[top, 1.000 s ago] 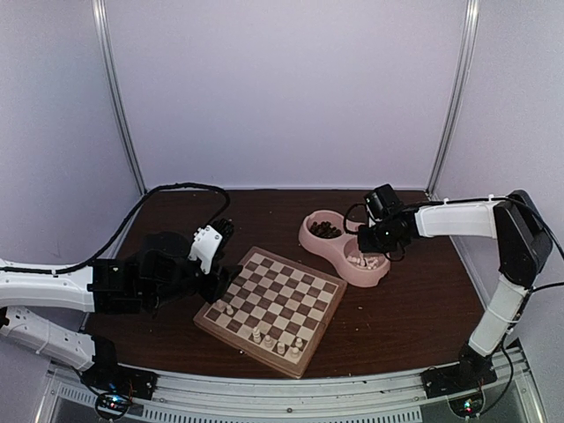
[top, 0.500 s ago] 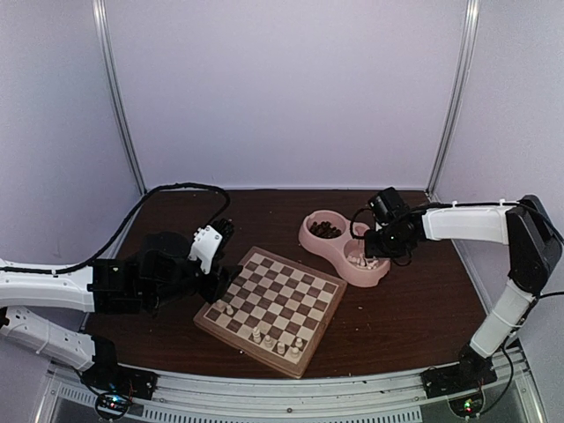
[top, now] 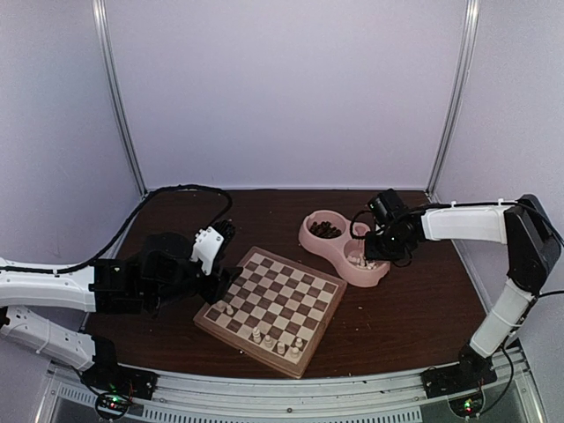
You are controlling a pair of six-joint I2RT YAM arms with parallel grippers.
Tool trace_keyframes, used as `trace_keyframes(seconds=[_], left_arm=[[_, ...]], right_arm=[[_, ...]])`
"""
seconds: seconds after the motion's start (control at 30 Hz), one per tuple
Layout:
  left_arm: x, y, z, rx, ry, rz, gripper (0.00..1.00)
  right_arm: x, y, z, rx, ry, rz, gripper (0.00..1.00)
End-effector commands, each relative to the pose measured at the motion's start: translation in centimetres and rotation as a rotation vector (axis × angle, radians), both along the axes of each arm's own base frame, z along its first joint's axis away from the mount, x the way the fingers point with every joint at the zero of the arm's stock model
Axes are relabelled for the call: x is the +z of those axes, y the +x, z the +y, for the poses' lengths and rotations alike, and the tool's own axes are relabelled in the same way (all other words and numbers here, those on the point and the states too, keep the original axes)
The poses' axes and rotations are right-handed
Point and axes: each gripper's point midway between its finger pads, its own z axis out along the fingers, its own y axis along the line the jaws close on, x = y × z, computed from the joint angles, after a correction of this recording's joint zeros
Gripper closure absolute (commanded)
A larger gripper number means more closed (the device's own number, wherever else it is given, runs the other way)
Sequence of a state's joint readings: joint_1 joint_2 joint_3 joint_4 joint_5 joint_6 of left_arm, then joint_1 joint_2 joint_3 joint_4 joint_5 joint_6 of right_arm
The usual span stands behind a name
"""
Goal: Set up the chess pieces on the board
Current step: Pick up the pawn from the storage box.
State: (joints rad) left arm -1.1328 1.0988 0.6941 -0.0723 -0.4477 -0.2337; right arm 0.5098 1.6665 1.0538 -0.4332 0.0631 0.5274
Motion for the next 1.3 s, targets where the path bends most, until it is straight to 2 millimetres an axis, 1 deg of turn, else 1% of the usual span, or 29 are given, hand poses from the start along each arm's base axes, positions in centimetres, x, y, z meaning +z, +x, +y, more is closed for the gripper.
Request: trace_keyframes(seconds=[0.0,0.13,0.23,0.37,0.47,0.6,0.63,0.73,0.87,0.97,1.17,1.2,1.27], left_arm=[[1.5,0.4,-0.5,0.002,-0.039,-0.020,0.47],[1.4,0.4,-0.5,0.000,-0.037,-0.020,0.47],[1.4,0.4,-0.6,-0.001,-0.032,-0.019,0.47],[1.5,0.4,-0.5,0.000,-0.034,-0.022,0.47],[1.5,0.5,-0.5,0.002,-0.033,-0.021,0.47],[1.4,0.4,-0.6,0.002,-0.030,-0.020,0.46],[1.3,0.5,-0.6,0.002,-0.029,-0.021,0.47],[1.3,0.4,-0.6,0.001,-0.030,-0.019,0.47],[1.3,0.5,-0.6,0.001,-0.029,-0.020,0.47],[1.3,0.4,-0.7,-0.001,-0.028,-0.018,0.47],[1.3,0.4,-0.7,-0.003,-0.029,-0.018,0.47],[1.4,0.4,-0.7,-0.003,-0.030,-0.019,0.47],[1.3,0.4,-0.7,-0.003,-0.030,-0.018,0.47]], right_arm=[[-0.8,-0.3,-0.1,-0.015,0.014,0.040,0.58],[-1.4,-0.4,-0.3,-0.034,0.006,0.076,0.58],[-1.7,-0.6,-0.2,-0.043,0.009,0.094,0.62],[-1.5,-0.9,0.2,-0.043,0.041,0.102,0.66],[-1.2,-1.2,0.8,-0.030,0.085,0.099,0.74],[-0.7,-1.1,0.9,-0.022,0.095,0.081,0.86],[-0.6,-1.1,0.9,-0.022,0.096,0.074,0.88],[0.0,-1.0,0.7,-0.015,0.074,0.048,0.89],[1.7,-0.7,-0.1,-0.013,-0.032,-0.022,0.90],[2.7,-0.7,0.0,-0.001,-0.074,-0.062,0.92],[3.8,-0.6,0.8,0.044,-0.077,-0.121,0.93],[4.0,-0.5,1.2,0.065,-0.069,-0.130,0.96],[4.6,-0.6,2.1,0.108,-0.053,-0.160,0.97]])
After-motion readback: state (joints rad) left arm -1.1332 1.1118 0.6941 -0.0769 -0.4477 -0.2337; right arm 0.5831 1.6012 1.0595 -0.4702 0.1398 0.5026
